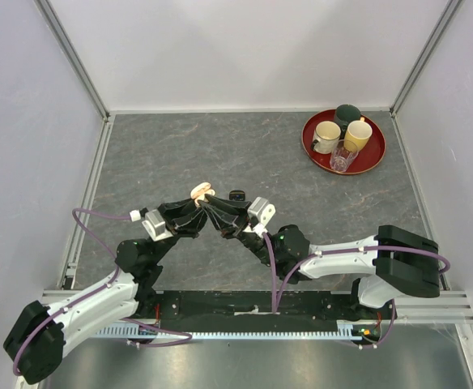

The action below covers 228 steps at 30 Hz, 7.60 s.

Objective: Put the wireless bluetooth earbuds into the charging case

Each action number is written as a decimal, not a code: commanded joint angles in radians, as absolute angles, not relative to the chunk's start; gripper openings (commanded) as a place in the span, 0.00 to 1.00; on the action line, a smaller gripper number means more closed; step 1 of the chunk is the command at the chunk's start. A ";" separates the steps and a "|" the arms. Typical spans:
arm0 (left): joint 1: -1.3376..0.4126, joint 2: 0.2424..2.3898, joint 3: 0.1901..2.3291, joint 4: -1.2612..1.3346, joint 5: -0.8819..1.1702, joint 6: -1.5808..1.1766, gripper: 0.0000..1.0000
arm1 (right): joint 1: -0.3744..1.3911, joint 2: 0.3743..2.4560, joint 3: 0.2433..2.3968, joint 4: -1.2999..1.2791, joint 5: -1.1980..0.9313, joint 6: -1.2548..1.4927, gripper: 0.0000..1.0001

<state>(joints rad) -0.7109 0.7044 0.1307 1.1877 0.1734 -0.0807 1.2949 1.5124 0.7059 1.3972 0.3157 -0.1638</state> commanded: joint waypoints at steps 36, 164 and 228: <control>-0.713 0.655 0.158 1.213 0.160 -0.043 0.02 | 1.302 1.309 0.739 1.464 0.218 -0.167 0.51; -0.706 1.259 0.446 0.824 0.252 -0.546 0.02 | 0.657 1.172 0.910 -0.195 0.334 0.678 0.98; -0.669 1.456 0.696 0.025 -0.112 -0.712 0.76 | 0.560 1.272 0.907 -0.212 0.193 0.640 0.98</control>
